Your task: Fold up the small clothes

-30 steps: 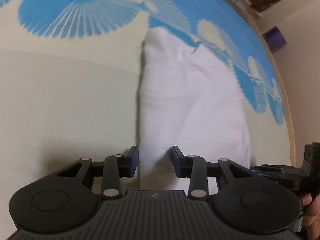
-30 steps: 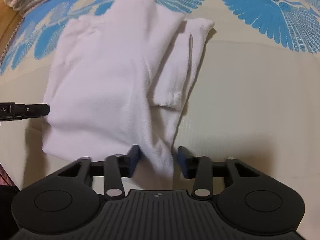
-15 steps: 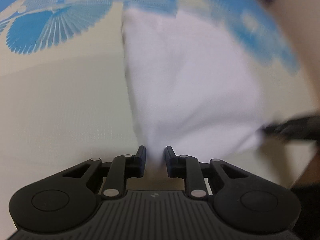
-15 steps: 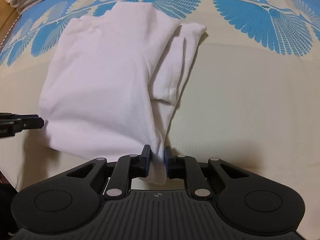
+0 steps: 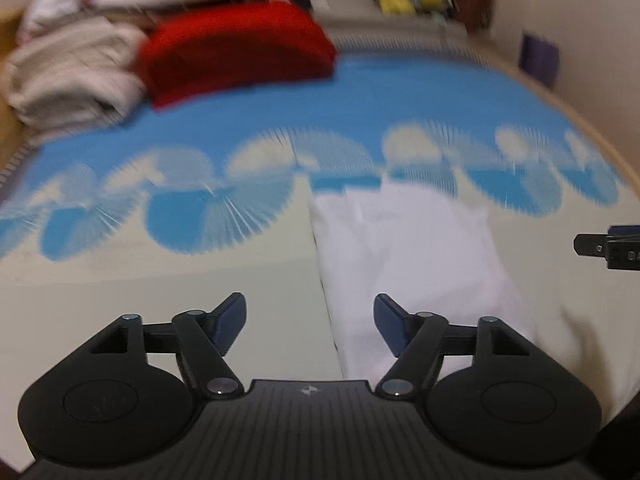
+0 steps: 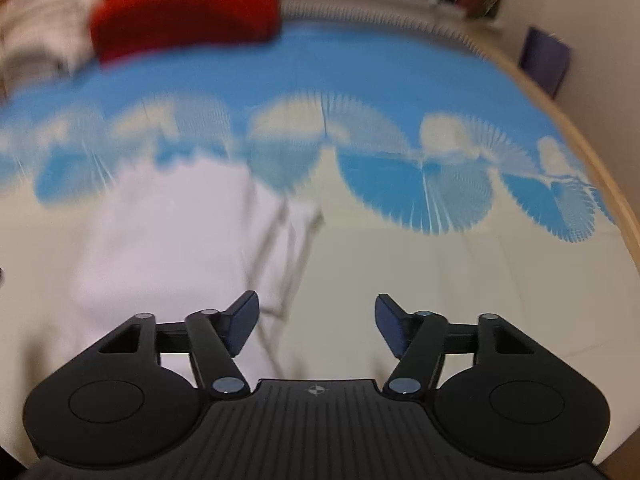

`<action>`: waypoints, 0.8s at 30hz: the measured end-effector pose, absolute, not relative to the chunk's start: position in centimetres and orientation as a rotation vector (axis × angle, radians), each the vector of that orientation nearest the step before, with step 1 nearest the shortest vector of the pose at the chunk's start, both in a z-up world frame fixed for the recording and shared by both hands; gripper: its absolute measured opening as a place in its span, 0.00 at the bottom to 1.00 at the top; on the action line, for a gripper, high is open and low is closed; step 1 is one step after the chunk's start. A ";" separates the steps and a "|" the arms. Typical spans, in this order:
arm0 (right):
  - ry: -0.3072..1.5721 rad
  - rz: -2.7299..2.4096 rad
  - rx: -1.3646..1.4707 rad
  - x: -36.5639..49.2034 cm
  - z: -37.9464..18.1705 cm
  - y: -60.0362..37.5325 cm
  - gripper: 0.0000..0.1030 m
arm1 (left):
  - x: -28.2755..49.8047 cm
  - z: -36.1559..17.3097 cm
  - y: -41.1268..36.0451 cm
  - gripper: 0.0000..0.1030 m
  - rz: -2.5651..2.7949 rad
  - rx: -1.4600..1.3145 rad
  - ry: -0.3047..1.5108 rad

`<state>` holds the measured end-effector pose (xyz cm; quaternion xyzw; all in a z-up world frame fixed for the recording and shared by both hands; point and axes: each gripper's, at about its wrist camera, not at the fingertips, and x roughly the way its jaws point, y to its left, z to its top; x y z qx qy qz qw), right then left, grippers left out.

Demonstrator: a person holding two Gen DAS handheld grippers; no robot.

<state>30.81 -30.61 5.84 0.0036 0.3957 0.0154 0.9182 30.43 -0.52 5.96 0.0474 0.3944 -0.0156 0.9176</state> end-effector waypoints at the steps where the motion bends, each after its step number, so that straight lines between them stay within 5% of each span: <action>1: 0.759 0.050 0.021 29.2 7.0 -30.4 0.70 | 29.1 6.8 -1.2 0.83 -0.016 0.094 0.776; 7: 0.563 0.087 0.022 20.4 9.4 -30.2 0.86 | 21.1 9.5 -4.9 0.84 0.010 0.064 0.653; 17: 0.576 0.047 0.077 15.0 5.9 -30.1 0.86 | 17.5 2.1 -7.5 0.84 0.041 0.094 0.768; 24: 0.642 0.063 -0.010 16.1 3.8 -28.3 0.86 | 18.6 1.7 -6.4 0.85 0.041 0.047 0.749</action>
